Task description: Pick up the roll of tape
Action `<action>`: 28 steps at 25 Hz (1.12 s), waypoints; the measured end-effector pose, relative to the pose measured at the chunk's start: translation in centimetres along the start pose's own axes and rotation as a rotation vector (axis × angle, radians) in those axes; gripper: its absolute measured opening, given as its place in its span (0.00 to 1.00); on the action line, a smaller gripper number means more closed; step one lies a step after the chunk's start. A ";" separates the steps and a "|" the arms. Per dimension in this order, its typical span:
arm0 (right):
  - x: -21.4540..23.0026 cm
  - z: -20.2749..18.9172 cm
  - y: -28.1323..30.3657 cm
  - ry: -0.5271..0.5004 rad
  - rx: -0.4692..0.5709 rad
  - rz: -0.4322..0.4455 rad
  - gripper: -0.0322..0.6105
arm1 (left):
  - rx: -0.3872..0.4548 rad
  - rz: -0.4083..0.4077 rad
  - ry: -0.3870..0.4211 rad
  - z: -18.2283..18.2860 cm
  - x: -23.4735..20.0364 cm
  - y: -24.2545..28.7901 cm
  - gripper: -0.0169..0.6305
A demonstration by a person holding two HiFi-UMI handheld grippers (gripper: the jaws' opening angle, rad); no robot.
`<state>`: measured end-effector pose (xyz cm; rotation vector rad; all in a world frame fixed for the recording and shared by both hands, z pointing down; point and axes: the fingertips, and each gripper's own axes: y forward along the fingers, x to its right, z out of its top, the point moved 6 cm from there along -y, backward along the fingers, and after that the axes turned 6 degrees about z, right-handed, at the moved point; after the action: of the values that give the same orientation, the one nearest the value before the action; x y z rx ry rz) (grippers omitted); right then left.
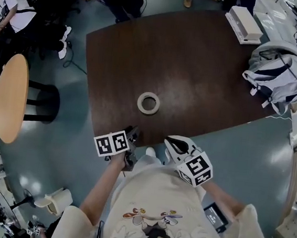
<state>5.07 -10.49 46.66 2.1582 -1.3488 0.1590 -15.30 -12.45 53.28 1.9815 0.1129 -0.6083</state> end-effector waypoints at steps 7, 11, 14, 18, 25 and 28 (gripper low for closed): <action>1.6 0.7 0.8 0.030 0.008 0.022 0.06 | -0.055 0.042 -0.041 2.3 -0.7 4.0 0.24; 3.3 0.8 1.2 0.038 0.011 0.036 0.06 | -0.071 0.042 -0.095 3.0 -0.8 6.5 0.26; 4.2 0.8 1.5 0.044 -0.001 0.043 0.06 | -0.079 0.045 -0.106 3.7 -1.1 7.8 0.26; 5.1 1.1 2.1 0.051 -0.015 0.056 0.06 | -0.104 0.090 -0.073 4.7 -1.6 9.4 0.28; 6.7 1.6 3.1 0.060 -0.035 0.078 0.06 | -0.139 0.201 -0.035 6.0 -2.6 12.0 0.29; 7.8 1.9 3.6 0.065 -0.031 0.075 0.06 | -0.158 0.230 -0.021 6.4 -2.9 13.1 0.30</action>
<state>5.39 -18.74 49.59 2.0610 -1.3865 0.2338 -15.83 -23.70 63.04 1.8032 -0.0776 -0.4557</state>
